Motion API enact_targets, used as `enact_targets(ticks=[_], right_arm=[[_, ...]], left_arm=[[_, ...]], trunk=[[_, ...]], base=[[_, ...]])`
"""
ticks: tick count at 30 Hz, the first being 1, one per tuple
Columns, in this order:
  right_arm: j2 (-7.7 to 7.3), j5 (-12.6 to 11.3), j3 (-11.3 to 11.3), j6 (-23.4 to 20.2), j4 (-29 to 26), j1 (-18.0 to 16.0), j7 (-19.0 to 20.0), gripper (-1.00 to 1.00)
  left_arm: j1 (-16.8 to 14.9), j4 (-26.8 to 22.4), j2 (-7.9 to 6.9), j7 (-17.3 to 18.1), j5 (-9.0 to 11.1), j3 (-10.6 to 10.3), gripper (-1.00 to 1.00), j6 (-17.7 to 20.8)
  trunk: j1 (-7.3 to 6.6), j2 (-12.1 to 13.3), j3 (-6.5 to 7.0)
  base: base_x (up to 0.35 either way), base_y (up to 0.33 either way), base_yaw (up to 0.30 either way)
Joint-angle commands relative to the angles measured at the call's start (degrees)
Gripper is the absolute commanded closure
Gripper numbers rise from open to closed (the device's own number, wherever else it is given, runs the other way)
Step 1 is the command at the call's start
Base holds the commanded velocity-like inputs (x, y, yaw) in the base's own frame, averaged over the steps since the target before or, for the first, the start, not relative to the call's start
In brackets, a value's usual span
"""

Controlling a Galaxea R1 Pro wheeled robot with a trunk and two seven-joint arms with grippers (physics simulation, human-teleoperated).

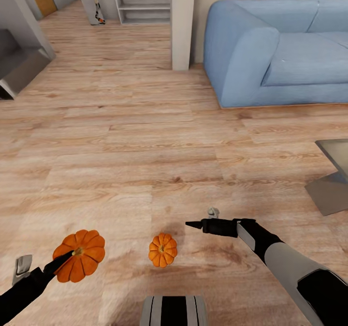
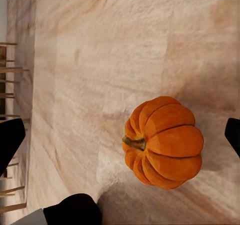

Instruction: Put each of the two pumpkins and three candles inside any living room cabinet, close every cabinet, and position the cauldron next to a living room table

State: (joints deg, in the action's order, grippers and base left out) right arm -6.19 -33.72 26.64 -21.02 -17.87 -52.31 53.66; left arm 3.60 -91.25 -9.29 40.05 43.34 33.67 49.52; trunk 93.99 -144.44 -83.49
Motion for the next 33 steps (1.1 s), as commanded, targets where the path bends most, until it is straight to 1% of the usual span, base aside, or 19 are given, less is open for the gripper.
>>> enact_targets(ticks=[1, 3, 5, 10, 15, 23, 29, 33], right_arm=[[-0.02, -0.02, -0.01, 0.04, -0.08, -0.01, 0.59, -1.00], [-0.03, -0.01, -0.01, 0.06, -0.14, -0.02, 1.72, -1.00], [-0.06, 0.03, -0.01, 0.06, -0.23, -0.05, 3.79, -1.00], [-0.05, 0.05, -0.01, -0.08, -0.36, -0.07, 5.06, -1.00], [-0.05, 0.05, -0.04, -0.35, -0.52, -0.18, 4.93, -1.00], [-0.78, -0.02, -0.09, -0.41, -1.74, -0.25, 5.21, -1.00], [-1.02, -0.10, -0.22, -0.46, -3.21, -0.25, 4.60, -1.00], [-0.48, -0.14, -0.26, -0.57, -3.51, -0.20, 1.27, -1.00]], left_arm=[[0.22, -0.12, 0.04, 0.33, 0.07, 0.19, 1.00, 0.06], [0.36, -0.17, 0.08, 0.52, -0.02, 0.24, 1.00, 0.06], [0.51, -0.21, 0.12, 0.86, -0.12, 0.34, 1.00, 0.05], [0.60, -0.23, 0.15, 1.14, -0.18, 0.42, 1.00, 0.05], [0.61, -0.24, 0.14, 1.23, -0.19, 0.49, 1.00, 0.05], [0.61, -0.24, 0.14, 1.26, -0.19, 0.43, 1.00, 0.05], [0.61, -0.24, 0.15, 1.26, -0.19, 0.43, 1.00, 0.05], [0.61, -0.24, 0.14, 1.24, -0.19, 0.43, 1.00, 0.05]], trunk=[[0.02, -0.02, -0.23], [0.07, -0.04, -0.67], [0.13, -0.07, -1.11], [0.25, -0.14, -2.22], [0.38, -0.20, -3.29], [0.59, -0.31, -4.89], [0.74, -0.39, -6.19], [0.85, -0.44, -7.07]], base=[[0.000, 0.000, 0.000], [0.000, 0.000, 0.000], [0.000, 0.000, 0.000], [0.000, 0.000, 0.000], [0.000, 0.000, 0.063], [0.000, 0.000, 0.226], [0.000, 0.000, 0.064], [0.000, 0.000, 0.011]])
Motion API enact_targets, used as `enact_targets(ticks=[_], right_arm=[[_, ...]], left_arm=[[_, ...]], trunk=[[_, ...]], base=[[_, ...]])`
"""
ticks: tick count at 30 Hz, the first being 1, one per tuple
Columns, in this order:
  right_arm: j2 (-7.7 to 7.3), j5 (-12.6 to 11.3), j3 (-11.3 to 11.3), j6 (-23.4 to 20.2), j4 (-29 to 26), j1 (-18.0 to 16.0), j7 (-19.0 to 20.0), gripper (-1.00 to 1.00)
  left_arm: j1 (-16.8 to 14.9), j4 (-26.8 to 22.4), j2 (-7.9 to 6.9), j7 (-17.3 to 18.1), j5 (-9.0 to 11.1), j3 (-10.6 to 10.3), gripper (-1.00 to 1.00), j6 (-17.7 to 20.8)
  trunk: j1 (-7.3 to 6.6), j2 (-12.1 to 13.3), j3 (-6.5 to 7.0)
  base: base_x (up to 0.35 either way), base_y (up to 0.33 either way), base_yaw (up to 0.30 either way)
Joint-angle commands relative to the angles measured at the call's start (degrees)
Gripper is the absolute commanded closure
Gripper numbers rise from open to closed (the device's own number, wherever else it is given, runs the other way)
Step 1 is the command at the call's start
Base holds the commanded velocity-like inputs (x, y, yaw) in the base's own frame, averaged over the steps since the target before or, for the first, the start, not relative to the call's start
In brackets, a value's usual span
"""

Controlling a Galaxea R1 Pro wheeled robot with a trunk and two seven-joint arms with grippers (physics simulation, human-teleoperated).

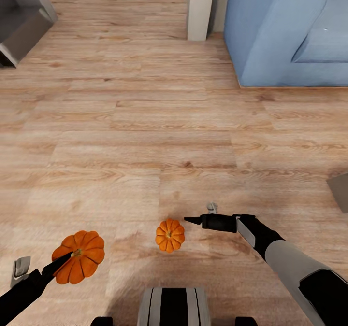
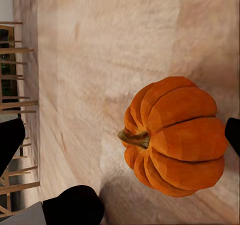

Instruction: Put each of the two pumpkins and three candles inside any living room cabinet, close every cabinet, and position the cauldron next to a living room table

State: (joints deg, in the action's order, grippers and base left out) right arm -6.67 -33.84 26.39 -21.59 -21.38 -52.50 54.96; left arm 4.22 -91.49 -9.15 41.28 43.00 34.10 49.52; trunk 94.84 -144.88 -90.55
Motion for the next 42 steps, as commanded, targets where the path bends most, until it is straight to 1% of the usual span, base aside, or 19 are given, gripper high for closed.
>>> enact_targets(ticks=[1, 5, 13, 20, 22, 23, 26, 30, 33, 35, 38, 41, 42], right_arm=[[0.04, -0.03, -0.01, -0.01, -0.02, 0.00, -0.46, -1.00], [-0.13, -0.05, -0.02, 0.10, -0.13, 0.03, -1.61, -1.00], [0.15, -0.01, -0.02, 0.11, -0.14, 0.11, -1.95, -1.00], [0.15, 0.00, -0.02, 0.53, -0.15, 0.19, -1.91, -1.00], [0.07, -0.03, -0.05, 0.60, -0.17, 0.20, -1.89, -1.00], [-0.04, -0.06, -0.15, 0.63, -0.21, 0.20, -1.84, -1.00], [-0.19, -0.08, -0.26, 0.65, -0.23, 0.21, -1.85, -1.00], [-0.37, -0.07, -0.38, 0.68, -0.25, 0.15, -1.85, -1.00], [-0.47, -0.08, -0.46, 0.70, -0.26, 0.13, -1.91, -1.00], [-0.50, -0.09, -0.50, 0.73, -0.28, 0.13, -1.93, -1.00], [-0.53, -0.09, -0.53, 0.70, -0.29, 0.12, -1.95, -1.00], [-0.53, -0.09, -0.54, 0.73, -0.30, 0.12, -2.09, -1.00], [-0.53, -0.09, -0.54, 0.74, -0.31, 0.12, -2.13, -1.00]], left_arm=[[0.00, 0.00, 0.00, 0.00, 0.16, 0.00, 1.00, 0.05], [-0.01, 0.00, 0.00, -0.04, 0.16, 0.00, 1.00, 0.05], [0.00, 0.06, -0.02, -0.07, 0.12, -0.11, 1.00, 0.05], [0.00, 0.01, -0.01, 0.17, 0.26, -0.23, 1.00, 0.05], [0.00, -0.23, -0.10, 0.83, 0.37, -0.31, 1.00, 0.08], [0.00, -0.42, -0.26, 2.83, 0.37, -0.41, 1.00, 0.11], [0.00, -0.44, -0.39, 4.96, 0.28, -0.47, 1.00, 0.12], [0.04, -0.40, -0.36, 6.84, 0.19, -0.55, 1.00, 0.09], [0.07, -0.19, -0.23, 7.30, 0.17, -0.59, 1.00, 0.07], [0.08, -0.14, -0.20, 7.38, 0.14, -0.89, 1.00, 0.06], [0.08, -0.06, -0.22, 7.29, 0.05, -2.03, 1.00, 0.05], [0.05, 0.02, -0.19, 7.11, -0.03, -2.34, 1.00, 0.10], [0.04, 0.05, -0.19, 7.09, -0.05, -2.39, 1.00, 0.13]], trunk=[[0.02, -0.02, -0.23], [0.12, -0.07, -1.11], [0.33, -0.18, -2.89], [0.51, -0.27, -4.44], [0.56, -0.30, -4.88], [0.59, -0.31, -5.10], [0.67, -0.35, -5.77], [0.77, -0.40, -6.65], [0.85, -0.44, -7.32], [0.85, -0.44, -7.32], [0.85, -0.44, -7.32], [0.85, -0.44, -7.32], [0.87, -0.46, -7.54]], base=[[0.000, 0.000, 0.005], [0.000, 0.000, 0.002], [0.000, 0.000, 0.008], [0.000, 0.000, 0.183], [0.000, 0.000, 0.190], [0.000, 0.000, 0.087], [0.000, 0.000, 0.056], [0.000, 0.000, 0.023], [0.000, 0.000, 0.006], [0.000, 0.000, 0.002], [0.000, 0.000, 0.000], [0.000, 0.000, 0.000], [0.000, 0.000, 0.000]])
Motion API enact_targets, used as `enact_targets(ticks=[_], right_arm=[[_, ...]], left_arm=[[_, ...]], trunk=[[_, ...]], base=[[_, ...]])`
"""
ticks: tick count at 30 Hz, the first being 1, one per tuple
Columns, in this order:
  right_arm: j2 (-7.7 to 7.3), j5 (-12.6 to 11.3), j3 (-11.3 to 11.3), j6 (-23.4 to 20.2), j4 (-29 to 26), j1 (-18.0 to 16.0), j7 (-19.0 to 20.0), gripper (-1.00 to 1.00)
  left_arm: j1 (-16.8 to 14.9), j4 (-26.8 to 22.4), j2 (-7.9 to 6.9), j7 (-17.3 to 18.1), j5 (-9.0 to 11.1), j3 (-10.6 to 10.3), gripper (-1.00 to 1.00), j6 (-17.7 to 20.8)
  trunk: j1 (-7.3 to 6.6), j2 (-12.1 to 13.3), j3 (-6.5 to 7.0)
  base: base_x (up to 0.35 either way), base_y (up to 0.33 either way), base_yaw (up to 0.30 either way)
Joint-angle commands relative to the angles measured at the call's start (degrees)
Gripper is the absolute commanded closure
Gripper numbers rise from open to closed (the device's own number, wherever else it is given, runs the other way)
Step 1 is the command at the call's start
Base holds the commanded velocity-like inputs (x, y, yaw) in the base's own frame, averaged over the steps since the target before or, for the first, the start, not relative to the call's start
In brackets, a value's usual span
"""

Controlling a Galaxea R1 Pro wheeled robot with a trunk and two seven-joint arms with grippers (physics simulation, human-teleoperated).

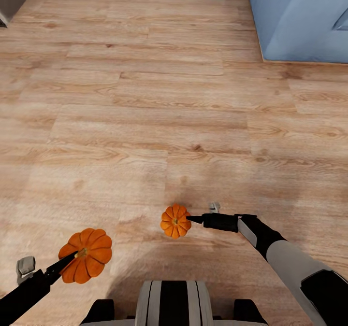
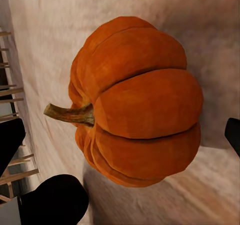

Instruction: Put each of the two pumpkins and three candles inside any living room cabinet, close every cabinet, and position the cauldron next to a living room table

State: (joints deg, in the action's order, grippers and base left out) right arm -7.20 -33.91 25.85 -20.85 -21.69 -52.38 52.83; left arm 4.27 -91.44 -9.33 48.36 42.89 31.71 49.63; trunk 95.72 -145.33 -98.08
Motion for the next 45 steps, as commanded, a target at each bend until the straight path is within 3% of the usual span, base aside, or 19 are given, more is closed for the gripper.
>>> enact_targets(ticks=[1, 13, 20, 25, 30, 42, 45], right_arm=[[0.00, -0.01, -0.01, -0.01, -0.01, 0.00, -0.11, -1.00], [0.02, -0.04, -0.17, 0.04, 0.06, 0.00, -0.35, -1.00], [-0.08, -0.13, -0.27, 0.57, 0.06, 0.10, 0.27, -1.00], [-0.09, -0.12, -0.24, 0.84, 0.06, 0.16, 0.33, -1.00], [0.01, -0.07, -0.22, 2.52, 0.12, 0.28, 0.35, -1.00], [0.17, 0.05, 0.39, 3.32, 0.14, 0.41, 0.35, -1.00], [0.17, 0.07, 0.50, 3.34, 0.12, 0.42, 0.35, -1.00]], left_arm=[[-0.02, 0.04, -0.01, -0.05, 0.04, -0.06, 1.00, 0.03], [-0.12, 0.15, -0.29, -0.28, 0.10, -0.32, 1.00, 0.01], [-0.13, 0.22, 0.00, -0.12, -2.62, -0.55, 1.00, -0.03], [-0.13, 0.27, 0.13, -0.15, -3.42, -0.53, 1.00, -1.11], [-0.06, 0.76, 0.12, -0.18, -3.54, -0.51, 1.00, -2.98], [-0.06, 1.17, 0.06, 0.11, -3.14, -0.39, 1.00, -2.71], [-0.16, 1.17, 0.09, 0.09, -2.95, -0.36, 1.00, -2.48]], trunk=[[0.02, -0.02, -0.23], [0.33, -0.18, -2.89], [0.33, -0.18, -2.89], [0.33, -0.18, -2.89], [0.33, -0.18, -2.89], [0.33, -0.18, -2.89], [0.41, -0.22, -3.55]], base=[[0.000, 0.000, 0.000], [0.000, 0.000, 0.000], [0.000, 0.000, 0.000], [0.000, 0.000, 0.000], [0.138, 0.000, 0.000], [0.037, 0.000, 0.000], [0.002, 0.000, 0.000]])
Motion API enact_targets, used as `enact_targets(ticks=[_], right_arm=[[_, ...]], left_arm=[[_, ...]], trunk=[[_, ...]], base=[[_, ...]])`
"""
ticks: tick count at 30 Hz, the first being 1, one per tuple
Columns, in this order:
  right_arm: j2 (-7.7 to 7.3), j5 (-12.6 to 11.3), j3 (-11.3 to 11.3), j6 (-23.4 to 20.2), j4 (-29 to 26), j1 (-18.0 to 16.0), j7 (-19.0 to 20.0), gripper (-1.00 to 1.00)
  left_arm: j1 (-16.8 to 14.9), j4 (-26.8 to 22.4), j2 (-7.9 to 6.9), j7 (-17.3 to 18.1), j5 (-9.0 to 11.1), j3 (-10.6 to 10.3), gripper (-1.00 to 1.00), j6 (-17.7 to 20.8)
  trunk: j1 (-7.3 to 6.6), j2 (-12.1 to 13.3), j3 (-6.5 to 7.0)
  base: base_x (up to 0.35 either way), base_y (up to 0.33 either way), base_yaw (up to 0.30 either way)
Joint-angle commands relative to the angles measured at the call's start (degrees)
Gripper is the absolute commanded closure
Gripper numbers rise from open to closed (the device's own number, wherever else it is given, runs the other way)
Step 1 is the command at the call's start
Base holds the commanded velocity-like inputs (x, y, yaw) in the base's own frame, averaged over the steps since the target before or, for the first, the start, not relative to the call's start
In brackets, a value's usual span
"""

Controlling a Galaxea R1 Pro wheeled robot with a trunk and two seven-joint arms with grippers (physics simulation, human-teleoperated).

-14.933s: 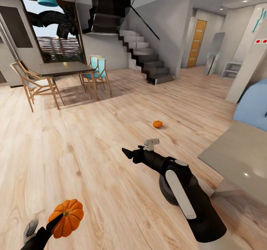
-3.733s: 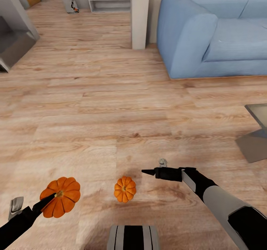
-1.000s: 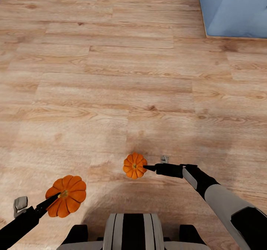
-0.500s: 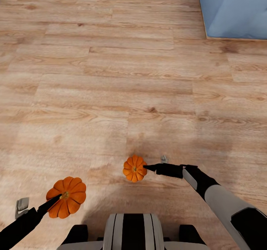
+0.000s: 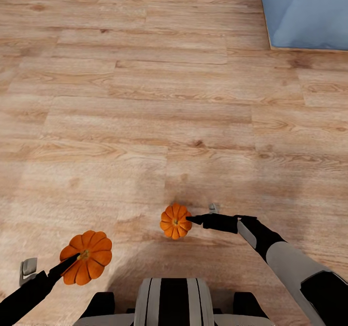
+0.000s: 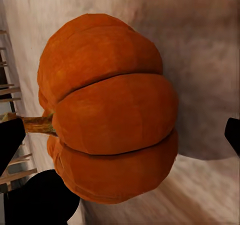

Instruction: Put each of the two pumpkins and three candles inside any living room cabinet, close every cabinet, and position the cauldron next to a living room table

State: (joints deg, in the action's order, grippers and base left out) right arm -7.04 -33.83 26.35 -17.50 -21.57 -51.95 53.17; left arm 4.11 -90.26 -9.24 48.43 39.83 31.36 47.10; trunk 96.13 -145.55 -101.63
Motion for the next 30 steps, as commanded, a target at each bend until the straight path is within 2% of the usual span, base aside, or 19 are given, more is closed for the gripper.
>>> enact_targets(ticks=[1, 4, 18, 30], right_arm=[[0.00, -0.01, 0.02, 0.00, -0.01, 0.00, 0.00, -1.00], [0.03, 0.00, 0.08, 0.03, -0.02, 0.01, 0.00, -1.00], [0.17, 0.00, 0.24, 0.01, -0.05, 0.01, -0.05, -1.00], [0.03, -0.09, -0.05, -0.11, 0.03, -0.07, -0.60, -1.00]], left_arm=[[-0.02, 0.00, 0.00, 0.01, 0.14, 0.01, 1.00, 0.08], [-0.05, 0.00, 0.01, 0.00, 0.14, 0.13, 1.00, 0.13], [-0.07, 0.00, 0.02, 0.00, 0.09, 0.18, 1.00, -0.02], [-0.07, 0.00, 0.02, 0.08, 0.15, 0.11, 1.00, -0.24]], trunk=[[0.02, -0.02, -0.23], [0.10, -0.06, -0.89], [0.10, -0.06, -0.89], [0.10, -0.06, -0.89]], base=[[0.001, 0.000, 0.000], [0.000, 0.000, 0.000], [0.000, 0.000, 0.001], [0.000, 0.000, 0.078]])
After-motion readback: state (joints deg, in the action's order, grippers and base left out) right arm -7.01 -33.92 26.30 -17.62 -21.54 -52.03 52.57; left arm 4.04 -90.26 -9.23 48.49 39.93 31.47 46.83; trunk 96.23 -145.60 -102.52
